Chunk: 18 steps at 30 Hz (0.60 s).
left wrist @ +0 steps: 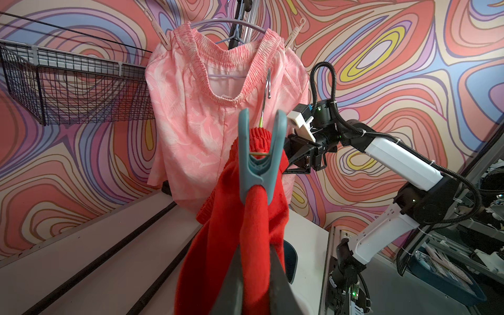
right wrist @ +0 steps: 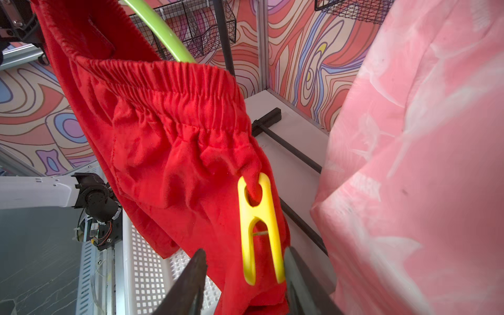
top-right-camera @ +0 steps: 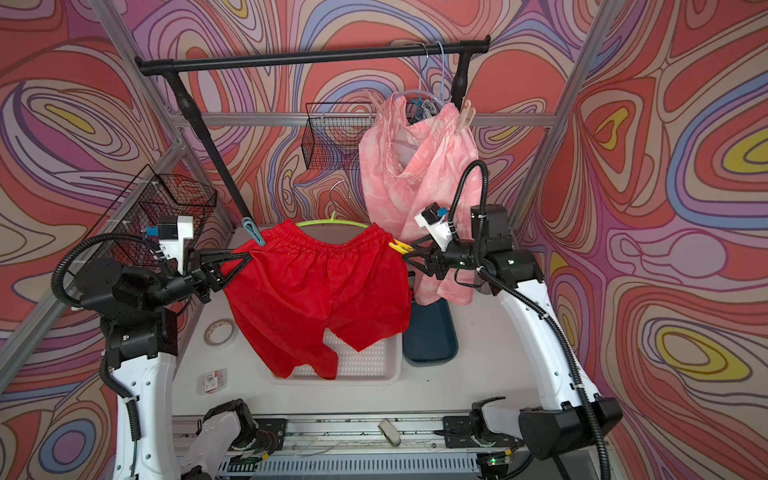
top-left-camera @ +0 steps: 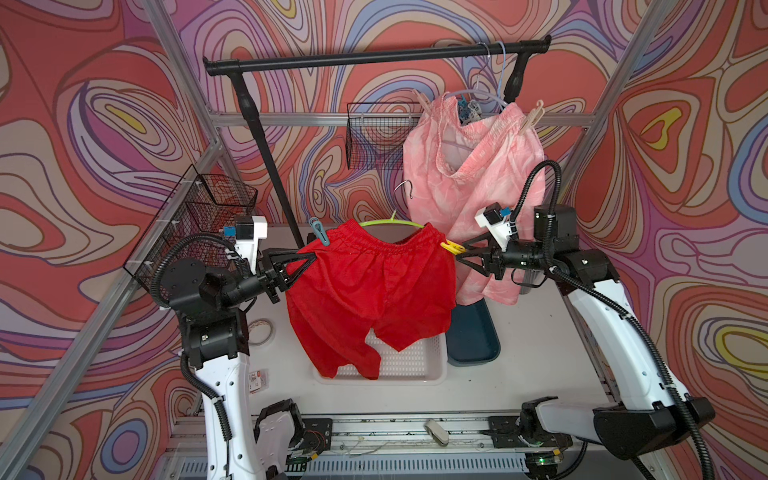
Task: Remove the clothespins securing shorts to the hanger
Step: Remove the clothespin from the hanger.
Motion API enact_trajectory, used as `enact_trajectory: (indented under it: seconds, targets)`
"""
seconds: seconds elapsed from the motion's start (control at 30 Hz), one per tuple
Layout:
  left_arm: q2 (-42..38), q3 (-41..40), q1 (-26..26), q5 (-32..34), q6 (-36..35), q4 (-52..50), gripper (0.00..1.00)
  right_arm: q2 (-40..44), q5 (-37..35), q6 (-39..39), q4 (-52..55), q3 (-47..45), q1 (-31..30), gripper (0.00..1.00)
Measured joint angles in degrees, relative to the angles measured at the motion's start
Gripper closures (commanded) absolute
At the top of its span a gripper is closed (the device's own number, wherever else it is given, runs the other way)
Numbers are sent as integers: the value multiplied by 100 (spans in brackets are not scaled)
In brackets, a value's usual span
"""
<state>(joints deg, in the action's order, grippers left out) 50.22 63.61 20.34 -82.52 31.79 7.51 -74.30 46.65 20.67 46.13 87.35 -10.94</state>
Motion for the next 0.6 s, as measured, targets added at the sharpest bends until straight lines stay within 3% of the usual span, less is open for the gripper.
enact_trajectory:
  seconds: [0.4, 0.6]
  targets:
    - [0, 15, 0, -31, 214, 170, 100, -74, -356, -107, -39, -24, -2, 54]
    - [-24, 15, 0, -68, 295, 264, 100, -125, -509, -273, -175, -92, -70, 60]
